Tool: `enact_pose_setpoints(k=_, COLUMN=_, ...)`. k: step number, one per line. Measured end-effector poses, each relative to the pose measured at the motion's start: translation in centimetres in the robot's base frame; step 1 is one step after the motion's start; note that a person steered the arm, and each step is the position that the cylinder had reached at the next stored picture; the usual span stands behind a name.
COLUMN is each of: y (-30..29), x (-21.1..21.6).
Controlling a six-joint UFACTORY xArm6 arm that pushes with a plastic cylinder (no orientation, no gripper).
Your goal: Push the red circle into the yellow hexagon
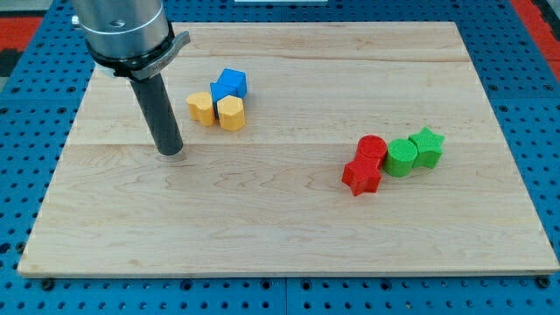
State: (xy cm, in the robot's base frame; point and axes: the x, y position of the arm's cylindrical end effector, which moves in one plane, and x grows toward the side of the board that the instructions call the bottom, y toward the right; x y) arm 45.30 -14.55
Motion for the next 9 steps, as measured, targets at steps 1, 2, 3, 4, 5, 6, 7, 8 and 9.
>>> enact_pose_setpoints(k=1, y=-0.1, x=0.0)
enact_pose_setpoints(k=2, y=-0.9, x=0.0)
enact_pose_setpoints(k=3, y=-0.9, x=0.8)
enact_pose_setpoints(k=4, y=-0.9, x=1.4)
enact_pose_setpoints(k=5, y=-0.9, x=2.0)
enact_pose_setpoints(k=6, y=-0.9, x=2.3)
enact_pose_setpoints(k=7, y=0.4, x=5.4)
enact_pose_setpoints(k=8, y=5.5, x=5.6)
enact_pose_setpoints(k=9, y=8.4, x=6.0)
